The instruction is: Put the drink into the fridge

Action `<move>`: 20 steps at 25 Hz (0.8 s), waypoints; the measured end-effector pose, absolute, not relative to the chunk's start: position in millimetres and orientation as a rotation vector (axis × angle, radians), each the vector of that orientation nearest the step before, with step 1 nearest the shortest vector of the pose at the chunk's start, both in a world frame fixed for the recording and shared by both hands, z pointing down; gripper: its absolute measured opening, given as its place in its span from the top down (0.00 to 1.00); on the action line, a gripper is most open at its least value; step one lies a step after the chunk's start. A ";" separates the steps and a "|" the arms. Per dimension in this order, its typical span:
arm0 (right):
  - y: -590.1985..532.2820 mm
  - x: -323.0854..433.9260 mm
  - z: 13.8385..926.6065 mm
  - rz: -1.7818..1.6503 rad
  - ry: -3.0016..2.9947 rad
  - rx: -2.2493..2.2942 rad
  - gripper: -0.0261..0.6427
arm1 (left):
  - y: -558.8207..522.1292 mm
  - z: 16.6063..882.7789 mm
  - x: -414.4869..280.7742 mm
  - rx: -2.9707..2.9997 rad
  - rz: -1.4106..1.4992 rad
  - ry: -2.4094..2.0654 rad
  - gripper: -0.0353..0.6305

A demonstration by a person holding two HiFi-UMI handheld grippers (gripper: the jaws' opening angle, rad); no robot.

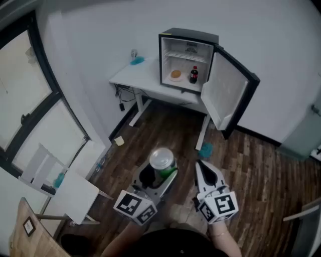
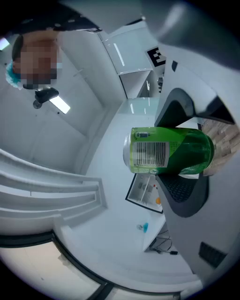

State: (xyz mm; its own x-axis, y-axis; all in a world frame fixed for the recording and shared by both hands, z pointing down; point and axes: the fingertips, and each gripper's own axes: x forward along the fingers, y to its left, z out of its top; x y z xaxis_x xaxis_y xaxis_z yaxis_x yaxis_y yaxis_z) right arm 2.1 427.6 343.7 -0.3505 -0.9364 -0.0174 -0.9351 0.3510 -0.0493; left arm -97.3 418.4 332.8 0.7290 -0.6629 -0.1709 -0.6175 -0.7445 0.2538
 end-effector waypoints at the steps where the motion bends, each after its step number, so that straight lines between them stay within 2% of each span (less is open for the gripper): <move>1: 428.2 2.0 343.1 -0.042 2.545 -1.767 0.95 | 418.4 332.8 -97.4 2.755 -0.374 -1.028 0.48; 20: 423.4 -6.6 344.5 -0.054 2.507 -1.764 0.95 | 412.0 340.8 -103.6 2.768 -0.343 -0.985 0.48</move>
